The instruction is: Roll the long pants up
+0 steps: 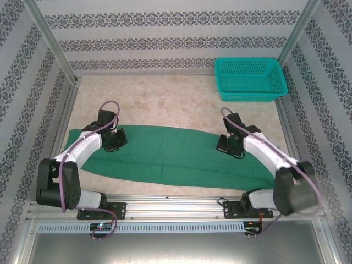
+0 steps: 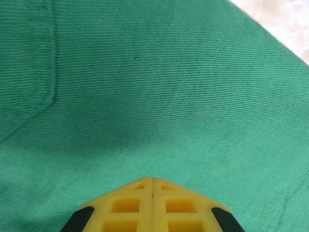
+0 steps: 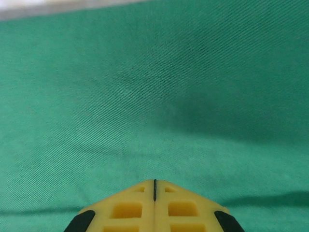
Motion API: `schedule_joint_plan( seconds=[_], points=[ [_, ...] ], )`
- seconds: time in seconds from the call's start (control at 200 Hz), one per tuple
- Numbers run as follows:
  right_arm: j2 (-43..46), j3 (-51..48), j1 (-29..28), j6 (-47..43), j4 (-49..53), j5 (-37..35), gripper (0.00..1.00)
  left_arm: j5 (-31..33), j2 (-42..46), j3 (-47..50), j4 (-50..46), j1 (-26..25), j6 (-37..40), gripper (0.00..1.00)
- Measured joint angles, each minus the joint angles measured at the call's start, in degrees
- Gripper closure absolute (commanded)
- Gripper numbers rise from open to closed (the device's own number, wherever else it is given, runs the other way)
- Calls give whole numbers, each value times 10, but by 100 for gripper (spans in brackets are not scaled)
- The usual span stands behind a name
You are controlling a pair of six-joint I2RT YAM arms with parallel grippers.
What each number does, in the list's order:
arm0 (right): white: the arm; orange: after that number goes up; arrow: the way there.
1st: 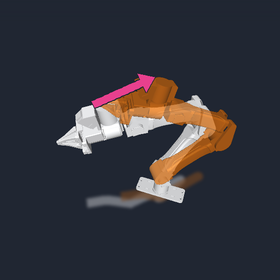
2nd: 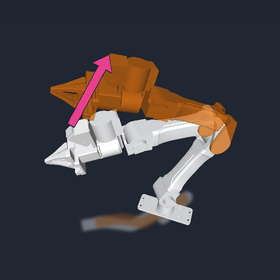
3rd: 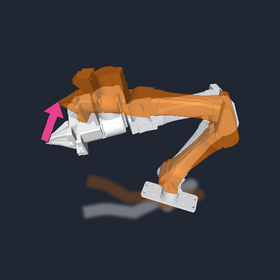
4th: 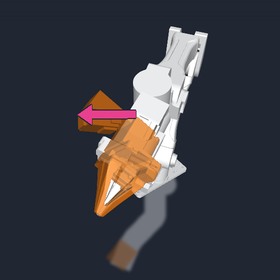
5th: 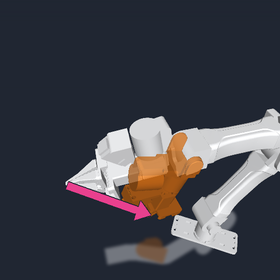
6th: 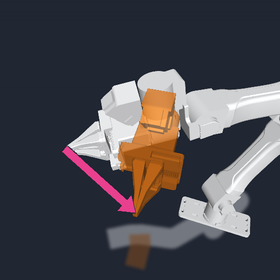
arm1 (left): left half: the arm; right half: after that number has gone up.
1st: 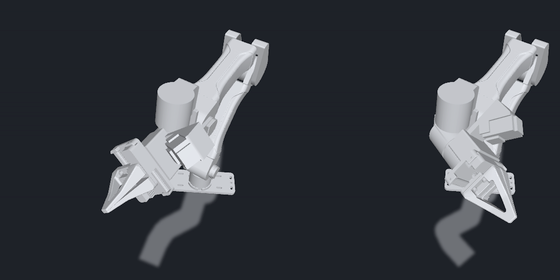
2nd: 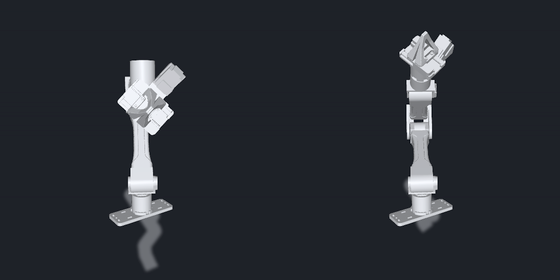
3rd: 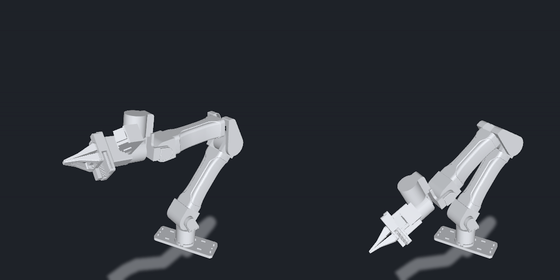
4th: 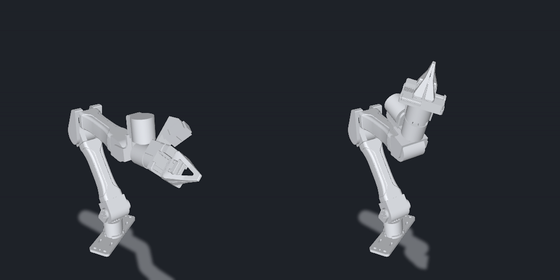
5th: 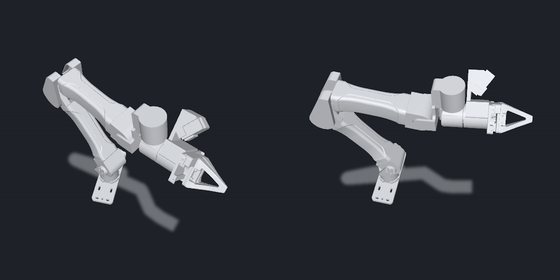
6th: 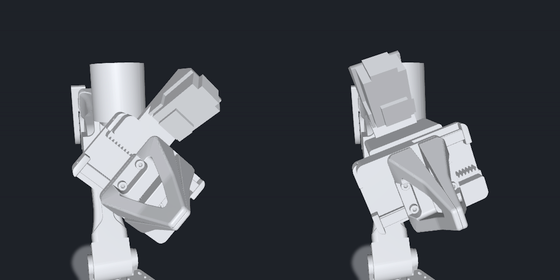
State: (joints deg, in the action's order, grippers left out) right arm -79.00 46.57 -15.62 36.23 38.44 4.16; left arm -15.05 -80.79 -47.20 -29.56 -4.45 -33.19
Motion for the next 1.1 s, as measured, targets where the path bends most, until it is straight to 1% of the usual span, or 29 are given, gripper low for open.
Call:
schedule_joint_plan(
  seconds=[0.065, 0.155, 0.215, 0.315, 0.38, 0.57, 0.739, 0.909, 1.099],
  points=[
    [-48, 11, -3, 1, -3, 6, 100, -4, -33, -4, 8, 0, 0, 100],
    [-125, 52, -4, 3, -4, 13, 100, -2, -78, -10, 18, 0, 0, 100],
    [-154, 75, -4, 7, -7, 13, 100, 3, -99, -12, 21, 1, -2, 100],
    [-170, 98, -6, 14, -10, 13, 100, 8, -112, -16, 29, 8, -6, 100],
    [-182, 118, -4, 14, -4, 13, 100, 4, -118, -18, 35, 22, -14, 100],
    [-253, 195, 13, 14, -2, 22, 100, -1, -147, -45, 48, 57, -27, 100],
    [-305, 249, 26, 9, 14, 33, 100, 1, -175, -72, 59, 62, -39, 100],
    [-359, 325, 34, 2, 37, 40, 100, -3, -206, -104, 76, 66, -48, 100],
    [-440, 454, 50, -13, 81, 45, 100, -4, -214, -112, 84, 67, -55, 100]
  ],
)
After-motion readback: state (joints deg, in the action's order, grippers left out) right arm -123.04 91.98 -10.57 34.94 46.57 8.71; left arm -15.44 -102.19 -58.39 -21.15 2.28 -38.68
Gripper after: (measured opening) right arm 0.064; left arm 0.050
